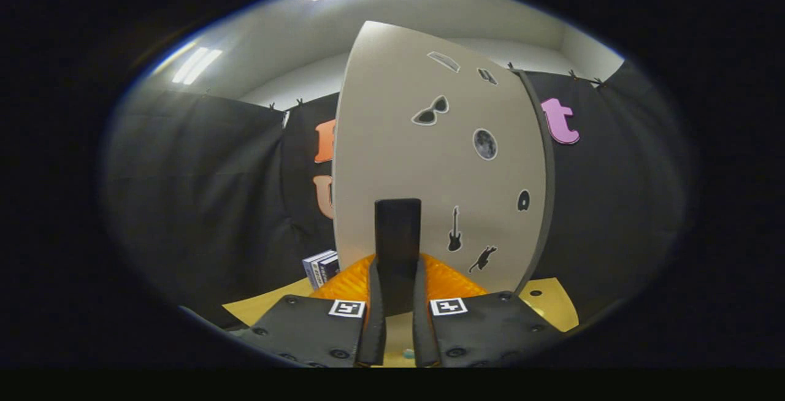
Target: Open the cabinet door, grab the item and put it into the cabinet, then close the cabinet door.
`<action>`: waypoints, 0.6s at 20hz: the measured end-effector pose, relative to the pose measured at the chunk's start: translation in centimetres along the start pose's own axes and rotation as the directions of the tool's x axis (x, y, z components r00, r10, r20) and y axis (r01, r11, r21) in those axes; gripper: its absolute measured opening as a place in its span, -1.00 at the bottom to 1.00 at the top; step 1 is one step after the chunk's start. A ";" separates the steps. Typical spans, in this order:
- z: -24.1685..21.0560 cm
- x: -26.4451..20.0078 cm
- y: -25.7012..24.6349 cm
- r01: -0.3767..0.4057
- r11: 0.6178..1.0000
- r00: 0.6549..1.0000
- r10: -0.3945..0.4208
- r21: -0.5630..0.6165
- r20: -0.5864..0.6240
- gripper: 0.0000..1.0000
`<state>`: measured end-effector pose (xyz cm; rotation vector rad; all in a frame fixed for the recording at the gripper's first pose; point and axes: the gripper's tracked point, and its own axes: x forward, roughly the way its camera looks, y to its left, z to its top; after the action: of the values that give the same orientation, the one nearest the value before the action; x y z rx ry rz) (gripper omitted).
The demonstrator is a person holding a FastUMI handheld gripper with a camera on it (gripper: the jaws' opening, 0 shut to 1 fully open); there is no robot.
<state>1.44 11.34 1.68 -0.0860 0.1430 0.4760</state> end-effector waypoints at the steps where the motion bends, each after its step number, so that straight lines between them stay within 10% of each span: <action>1: 0.1 -1.0 -0.7 0.009 1.000 1.000 -0.009 -0.003 0.002 -0.49; 12: 0.4 -7.3 -7.2 0.163 0.987 0.987 -0.162 -0.018 0.020 -0.51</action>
<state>-1.63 1.76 3.61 -0.1120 0.1120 0.3153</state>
